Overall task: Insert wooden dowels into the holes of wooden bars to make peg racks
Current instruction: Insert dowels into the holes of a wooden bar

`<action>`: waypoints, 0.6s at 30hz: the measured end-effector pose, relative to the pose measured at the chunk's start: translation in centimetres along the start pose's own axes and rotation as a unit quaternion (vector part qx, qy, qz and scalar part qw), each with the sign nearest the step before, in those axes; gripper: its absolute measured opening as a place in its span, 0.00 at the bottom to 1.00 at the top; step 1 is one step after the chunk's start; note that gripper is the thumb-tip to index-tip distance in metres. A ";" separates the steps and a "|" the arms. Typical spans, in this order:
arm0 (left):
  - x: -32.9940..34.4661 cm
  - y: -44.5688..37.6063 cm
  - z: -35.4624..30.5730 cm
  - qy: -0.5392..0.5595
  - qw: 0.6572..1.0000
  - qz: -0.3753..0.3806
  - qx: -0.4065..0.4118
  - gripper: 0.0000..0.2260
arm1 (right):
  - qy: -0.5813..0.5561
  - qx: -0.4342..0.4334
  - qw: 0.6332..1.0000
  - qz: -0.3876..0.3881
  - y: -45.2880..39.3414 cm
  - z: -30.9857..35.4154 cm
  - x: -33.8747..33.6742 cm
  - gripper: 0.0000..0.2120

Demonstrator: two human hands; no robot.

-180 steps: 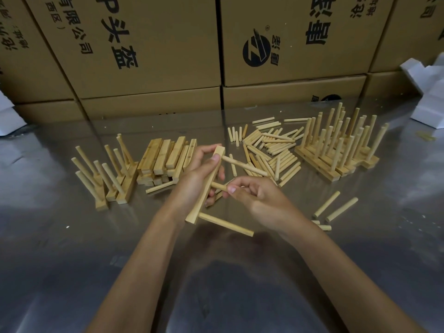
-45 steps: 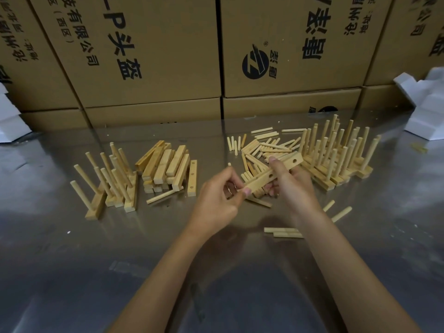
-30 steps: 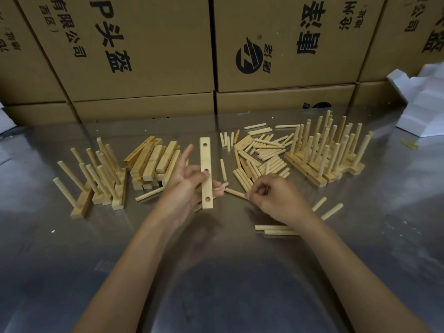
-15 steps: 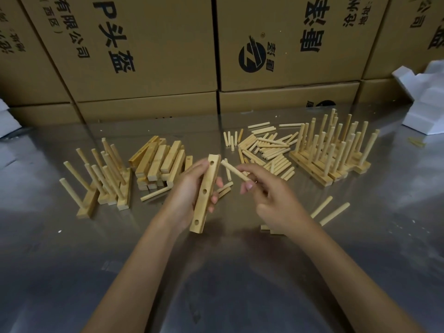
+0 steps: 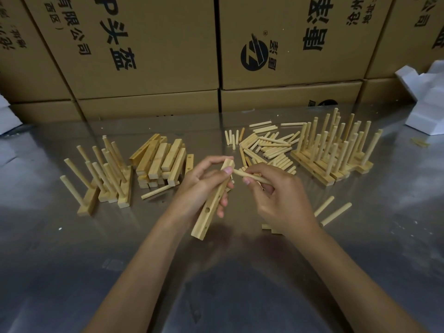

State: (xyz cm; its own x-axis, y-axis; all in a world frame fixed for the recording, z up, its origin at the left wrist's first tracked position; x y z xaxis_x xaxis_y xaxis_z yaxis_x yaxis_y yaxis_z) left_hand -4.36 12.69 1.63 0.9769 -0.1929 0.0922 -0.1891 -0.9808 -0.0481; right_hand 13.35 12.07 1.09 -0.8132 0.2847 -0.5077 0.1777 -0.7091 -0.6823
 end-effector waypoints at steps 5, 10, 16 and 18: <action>0.5 0.0 0.2 -0.020 1.000 -0.019 0.006 0.17 | 0.034 -0.012 0.999 -0.032 0.2 0.0 0.1 0.06; 1.2 0.1 0.5 -0.048 0.998 -0.035 -0.001 0.14 | 0.046 0.009 0.998 -0.049 0.5 -0.1 0.3 0.06; 1.4 0.2 0.6 -0.063 0.997 -0.035 -0.017 0.16 | -0.054 0.101 0.993 -0.034 0.7 -1.3 1.0 0.04; 1.4 0.2 0.5 -0.056 0.998 -0.031 -0.019 0.16 | -0.091 0.114 0.988 -0.041 0.7 -1.4 1.2 0.04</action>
State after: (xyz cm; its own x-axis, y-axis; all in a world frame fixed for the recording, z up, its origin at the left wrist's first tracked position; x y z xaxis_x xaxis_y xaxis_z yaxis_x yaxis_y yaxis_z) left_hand -2.98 12.26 1.27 0.9913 -0.1302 -0.0178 -0.1303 -0.9914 -0.0087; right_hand 13.30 12.80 -0.70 -0.9098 0.2408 -0.3381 -0.0052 -0.8212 -0.5706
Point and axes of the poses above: each hand's wrist, its own y-axis away from the middle knuckle, its own x-axis out of the palm, z = x × y, the point moved 2 cm from there along -y, towards the middle knuckle, and after that the axes turned 3 degrees about -x, right-handed, at the moved point
